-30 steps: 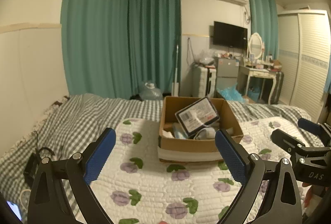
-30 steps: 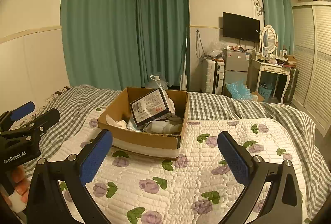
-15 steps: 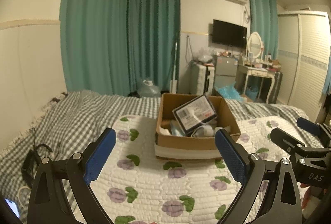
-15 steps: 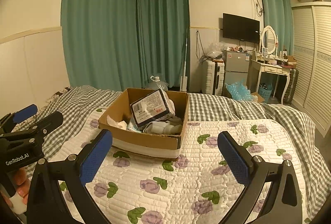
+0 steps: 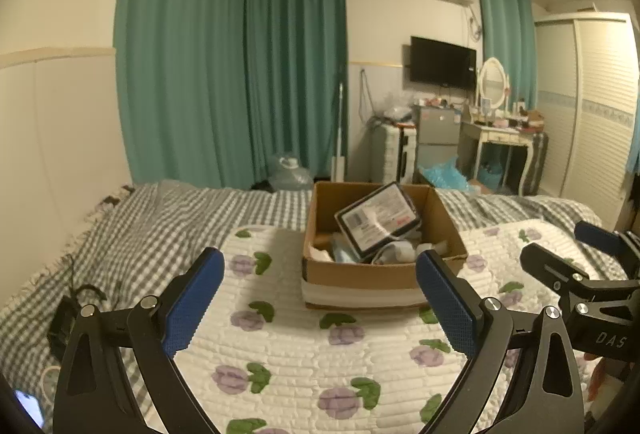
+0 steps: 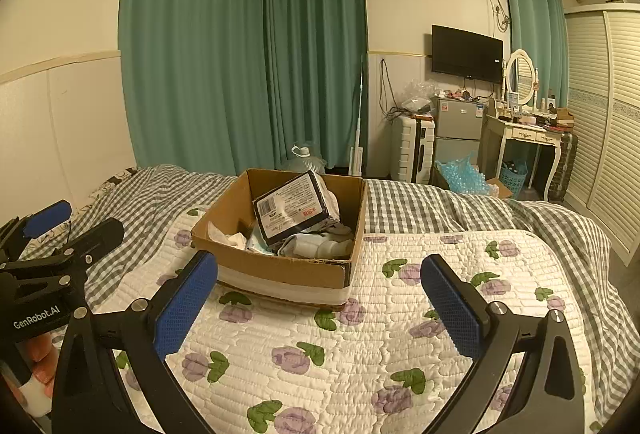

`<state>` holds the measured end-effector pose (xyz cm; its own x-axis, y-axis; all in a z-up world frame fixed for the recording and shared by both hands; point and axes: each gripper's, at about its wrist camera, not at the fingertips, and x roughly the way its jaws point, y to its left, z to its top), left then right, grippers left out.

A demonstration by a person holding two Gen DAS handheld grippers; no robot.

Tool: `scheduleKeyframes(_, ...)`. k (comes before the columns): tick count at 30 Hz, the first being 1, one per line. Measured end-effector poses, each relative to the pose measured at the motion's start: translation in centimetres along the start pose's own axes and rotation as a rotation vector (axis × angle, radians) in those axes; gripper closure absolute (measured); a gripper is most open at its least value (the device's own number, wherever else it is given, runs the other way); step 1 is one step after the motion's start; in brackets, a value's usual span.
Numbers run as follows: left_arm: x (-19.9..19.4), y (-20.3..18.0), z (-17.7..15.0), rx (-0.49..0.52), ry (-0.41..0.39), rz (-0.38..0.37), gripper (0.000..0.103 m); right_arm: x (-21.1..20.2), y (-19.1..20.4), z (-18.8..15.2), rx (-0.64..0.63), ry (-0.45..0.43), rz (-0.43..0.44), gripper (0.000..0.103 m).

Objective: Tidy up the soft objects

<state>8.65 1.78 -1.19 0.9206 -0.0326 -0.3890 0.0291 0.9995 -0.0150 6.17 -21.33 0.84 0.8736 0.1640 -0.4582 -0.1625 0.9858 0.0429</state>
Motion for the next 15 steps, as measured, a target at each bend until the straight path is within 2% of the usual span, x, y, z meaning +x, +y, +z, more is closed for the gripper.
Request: scheduleKeyframes(15, 0.02, -0.03, -0.33, 0.001, 0.004, 0.004, 0.005, 0.09, 0.09, -0.28, -0.004, 0.005, 0.002, 0.001)
